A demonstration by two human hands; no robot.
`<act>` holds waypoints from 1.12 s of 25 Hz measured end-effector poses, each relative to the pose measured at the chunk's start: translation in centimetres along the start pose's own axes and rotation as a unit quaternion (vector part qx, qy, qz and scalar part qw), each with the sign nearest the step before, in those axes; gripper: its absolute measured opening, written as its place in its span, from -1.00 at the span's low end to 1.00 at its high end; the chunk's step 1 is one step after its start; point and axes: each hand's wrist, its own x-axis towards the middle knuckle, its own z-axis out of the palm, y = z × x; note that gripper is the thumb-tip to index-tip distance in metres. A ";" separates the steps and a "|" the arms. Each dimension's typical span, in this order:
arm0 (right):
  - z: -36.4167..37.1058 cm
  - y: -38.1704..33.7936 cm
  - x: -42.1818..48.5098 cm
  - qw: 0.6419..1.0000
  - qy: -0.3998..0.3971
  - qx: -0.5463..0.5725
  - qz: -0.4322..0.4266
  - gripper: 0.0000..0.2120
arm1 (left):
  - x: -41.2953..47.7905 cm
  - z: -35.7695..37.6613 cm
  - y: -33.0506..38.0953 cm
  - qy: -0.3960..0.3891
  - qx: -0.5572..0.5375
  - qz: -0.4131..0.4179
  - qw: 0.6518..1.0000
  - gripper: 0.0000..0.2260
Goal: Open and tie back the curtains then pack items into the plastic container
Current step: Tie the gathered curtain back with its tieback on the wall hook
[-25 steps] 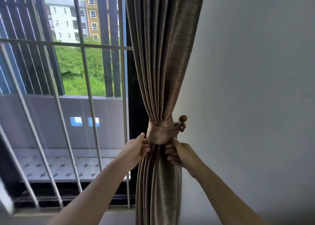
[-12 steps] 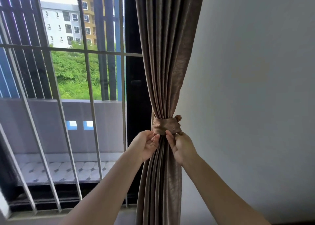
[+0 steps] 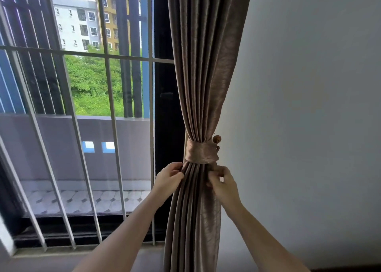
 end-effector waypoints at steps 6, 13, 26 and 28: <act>1.1 1.8 0.9 0.950 -0.019 -0.275 -0.146 -0.72 | -0.2 0.0 -1.6 -0.020 0.186 0.228 0.956 -0.92; -1.8 3.3 0.8 0.892 0.047 -0.402 -0.202 -0.74 | 1.0 -1.4 -2.4 0.075 0.211 0.275 0.935 -0.96; -0.7 2.2 -0.1 0.921 0.084 -0.305 -0.228 -0.85 | -0.6 0.2 -2.5 0.025 0.179 0.330 0.927 -0.83; -0.1 1.8 0.0 0.921 0.105 -0.320 -0.195 -0.79 | -0.2 0.2 -2.3 0.030 0.193 0.303 0.933 -0.81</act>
